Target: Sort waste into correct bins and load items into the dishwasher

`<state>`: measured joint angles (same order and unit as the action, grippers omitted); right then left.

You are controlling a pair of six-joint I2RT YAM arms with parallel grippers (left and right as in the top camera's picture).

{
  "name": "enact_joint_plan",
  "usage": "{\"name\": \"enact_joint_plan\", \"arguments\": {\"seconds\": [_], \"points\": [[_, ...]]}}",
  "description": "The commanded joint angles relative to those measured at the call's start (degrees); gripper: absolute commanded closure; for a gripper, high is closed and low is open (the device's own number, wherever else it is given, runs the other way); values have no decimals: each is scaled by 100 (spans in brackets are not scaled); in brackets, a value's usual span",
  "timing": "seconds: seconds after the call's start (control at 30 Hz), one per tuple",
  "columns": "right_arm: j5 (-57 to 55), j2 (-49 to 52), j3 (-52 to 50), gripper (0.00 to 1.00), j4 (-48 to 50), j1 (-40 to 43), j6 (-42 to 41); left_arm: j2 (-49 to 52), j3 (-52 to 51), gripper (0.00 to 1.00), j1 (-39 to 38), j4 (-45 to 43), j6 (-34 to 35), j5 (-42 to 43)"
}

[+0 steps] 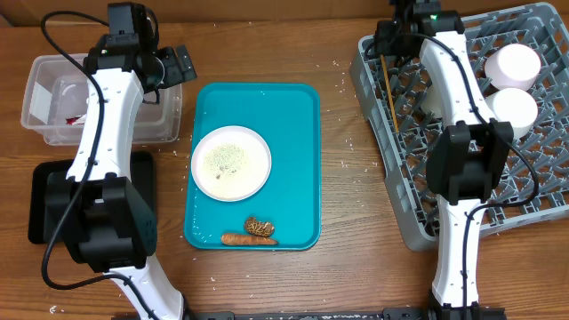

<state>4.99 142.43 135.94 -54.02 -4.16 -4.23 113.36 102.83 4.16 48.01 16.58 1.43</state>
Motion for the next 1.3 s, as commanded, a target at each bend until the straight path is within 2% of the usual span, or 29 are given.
{"name": "enact_joint_plan", "arguments": {"seconds": [0.0, 0.23, 0.37, 0.5, 0.97, 1.27], "points": [[26, 184, -63, 83, -37, 15, 22, -129, 9, 0, -7, -4, 79, -15], [48, 181, -61, 76, -125, 17, 227, -129, 9, 0, -7, -4, 79, -15], [-59, 181, -55, 91, -118, 11, 282, -129, 9, 0, -7, -7, 79, -15], [-284, 144, -39, 93, -103, 11, 278, -129, 9, 0, -4, -4, 79, -15], [-343, -404, 85, 90, -699, 11, 289, -129, 9, 0, -7, -7, 79, -15], [-343, -581, 87, 83, -1217, 11, 778, -129, 9, 0, -7, -4, 79, -15]]}}
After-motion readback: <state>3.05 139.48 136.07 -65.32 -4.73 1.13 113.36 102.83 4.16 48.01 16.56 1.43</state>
